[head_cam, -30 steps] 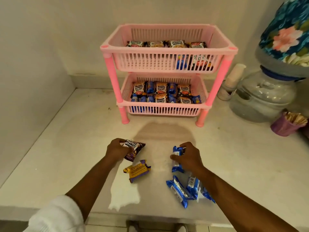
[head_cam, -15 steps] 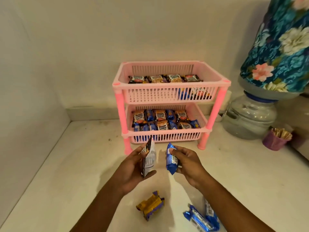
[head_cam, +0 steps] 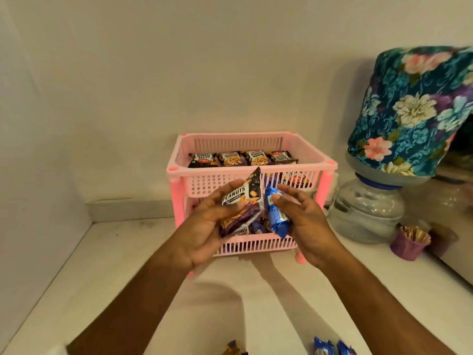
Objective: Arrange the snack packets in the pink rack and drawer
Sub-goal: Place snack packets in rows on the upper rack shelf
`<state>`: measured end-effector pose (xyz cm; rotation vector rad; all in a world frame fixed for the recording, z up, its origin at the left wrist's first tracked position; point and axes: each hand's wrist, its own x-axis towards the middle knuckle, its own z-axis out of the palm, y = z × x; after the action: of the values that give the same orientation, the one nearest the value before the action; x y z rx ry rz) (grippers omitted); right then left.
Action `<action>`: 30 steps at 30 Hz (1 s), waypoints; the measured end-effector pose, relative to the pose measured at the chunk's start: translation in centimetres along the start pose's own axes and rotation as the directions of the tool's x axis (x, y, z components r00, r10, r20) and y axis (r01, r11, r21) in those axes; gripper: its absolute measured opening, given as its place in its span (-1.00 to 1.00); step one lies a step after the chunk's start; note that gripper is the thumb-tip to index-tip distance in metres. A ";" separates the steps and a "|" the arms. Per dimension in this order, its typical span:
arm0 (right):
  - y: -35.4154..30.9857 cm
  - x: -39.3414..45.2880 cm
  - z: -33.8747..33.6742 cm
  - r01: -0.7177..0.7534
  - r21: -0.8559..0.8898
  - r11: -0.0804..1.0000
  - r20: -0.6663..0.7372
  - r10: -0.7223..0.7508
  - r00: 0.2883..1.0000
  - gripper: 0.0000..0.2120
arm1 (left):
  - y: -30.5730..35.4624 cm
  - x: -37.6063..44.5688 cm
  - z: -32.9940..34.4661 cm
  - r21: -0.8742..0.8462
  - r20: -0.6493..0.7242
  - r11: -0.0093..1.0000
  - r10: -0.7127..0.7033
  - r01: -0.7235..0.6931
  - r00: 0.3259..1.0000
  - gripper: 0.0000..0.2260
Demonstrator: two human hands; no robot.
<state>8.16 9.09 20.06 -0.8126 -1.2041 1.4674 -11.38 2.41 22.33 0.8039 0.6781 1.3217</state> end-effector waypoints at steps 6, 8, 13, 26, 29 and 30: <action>-6.5 3.8 0.5 0.155 -0.037 0.987 0.055 -0.153 0.987 -0.83 | 6.2 3.1 2.3 0.474 -0.146 0.866 0.258 -0.161 0.955 -0.34; -8.3 5.8 1.0 0.150 -0.081 0.985 0.061 -0.145 0.988 -0.88 | 7.6 4.4 2.8 0.588 -0.155 0.788 0.332 -0.183 0.930 -0.29; -11.0 10.8 2.7 -0.114 -0.040 0.993 0.127 0.118 0.985 -0.88 | 10.6 9.4 1.9 0.662 -0.222 0.741 0.341 -0.116 0.913 -0.51; -5.2 20.9 6.0 0.068 -0.817 0.573 0.136 0.078 0.988 -0.67 | 11.0 16.5 -3.1 0.735 -0.408 0.623 0.092 0.267 0.908 -0.57; -4.0 21.6 6.8 0.111 -0.940 0.323 0.184 0.205 0.961 -0.77 | 10.8 17.1 -3.7 0.794 -0.434 0.510 0.091 0.332 0.896 -0.57; -3.7 21.6 7.1 0.113 -0.950 0.291 0.185 0.235 0.954 -0.81 | 10.6 17.2 -3.8 0.807 -0.441 0.459 0.051 0.371 0.896 -0.57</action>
<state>-2.64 27.98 27.68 -1.4770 -2.4136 0.7467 -18.12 20.60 29.24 1.2472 1.8522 0.8771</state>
